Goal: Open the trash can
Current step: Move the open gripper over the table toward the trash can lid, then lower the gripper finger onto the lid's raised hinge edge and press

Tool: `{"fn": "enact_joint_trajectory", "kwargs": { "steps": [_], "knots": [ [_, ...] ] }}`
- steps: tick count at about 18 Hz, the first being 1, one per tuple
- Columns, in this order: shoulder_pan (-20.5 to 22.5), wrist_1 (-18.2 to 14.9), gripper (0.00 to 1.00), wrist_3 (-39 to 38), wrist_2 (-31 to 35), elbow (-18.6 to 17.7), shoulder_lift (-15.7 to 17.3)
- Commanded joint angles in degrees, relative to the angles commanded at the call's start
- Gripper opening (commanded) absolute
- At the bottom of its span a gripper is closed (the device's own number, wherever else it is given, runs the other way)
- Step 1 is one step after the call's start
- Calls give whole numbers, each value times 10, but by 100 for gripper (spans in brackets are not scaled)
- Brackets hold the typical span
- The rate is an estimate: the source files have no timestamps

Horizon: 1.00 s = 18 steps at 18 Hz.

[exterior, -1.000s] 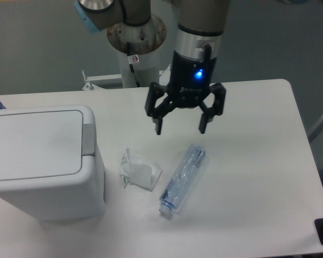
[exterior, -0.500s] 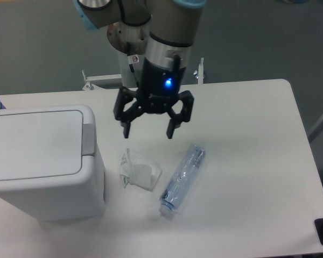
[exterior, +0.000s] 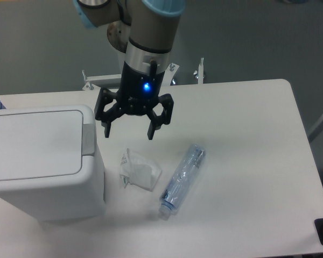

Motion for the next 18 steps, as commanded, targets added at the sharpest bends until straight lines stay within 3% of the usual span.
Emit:
{"fn": "enact_joint_trajectory", "kwargs": {
  "steps": [18],
  "knots": [
    [-15,1,100,-1,0,-2,-11]
  ]
}}
